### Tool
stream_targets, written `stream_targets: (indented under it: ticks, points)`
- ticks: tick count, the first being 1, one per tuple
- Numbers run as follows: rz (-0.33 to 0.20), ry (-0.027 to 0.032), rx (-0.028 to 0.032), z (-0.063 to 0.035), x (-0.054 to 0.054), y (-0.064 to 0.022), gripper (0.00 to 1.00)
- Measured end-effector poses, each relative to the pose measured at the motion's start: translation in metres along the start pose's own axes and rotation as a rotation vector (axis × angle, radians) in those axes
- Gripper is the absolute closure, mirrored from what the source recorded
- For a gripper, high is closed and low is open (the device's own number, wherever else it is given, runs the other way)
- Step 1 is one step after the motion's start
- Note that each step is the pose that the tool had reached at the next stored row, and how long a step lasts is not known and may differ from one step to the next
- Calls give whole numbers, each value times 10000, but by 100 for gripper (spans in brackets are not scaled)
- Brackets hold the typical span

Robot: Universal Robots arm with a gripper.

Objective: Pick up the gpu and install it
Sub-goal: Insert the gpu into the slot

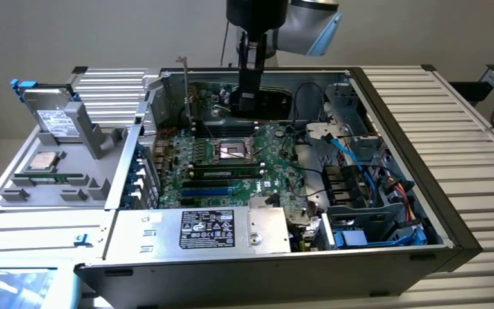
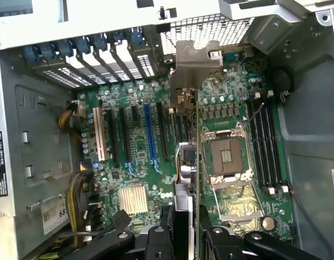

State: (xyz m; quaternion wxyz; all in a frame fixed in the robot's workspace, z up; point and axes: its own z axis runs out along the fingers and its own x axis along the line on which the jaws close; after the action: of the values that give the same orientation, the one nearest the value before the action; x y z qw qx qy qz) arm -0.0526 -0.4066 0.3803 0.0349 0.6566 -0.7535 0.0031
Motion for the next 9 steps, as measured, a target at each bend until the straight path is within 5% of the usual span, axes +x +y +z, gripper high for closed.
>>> stream_targets:
  ticks: [1,5,7,9]
  points:
    - [-133,52,14,2,0,0,72]
    - [-838,82,70,40,-2,-1,72]
    - [-1010,56,88,62,-2,6,72]
    - [-1047,-44,81,83,6,68,72]
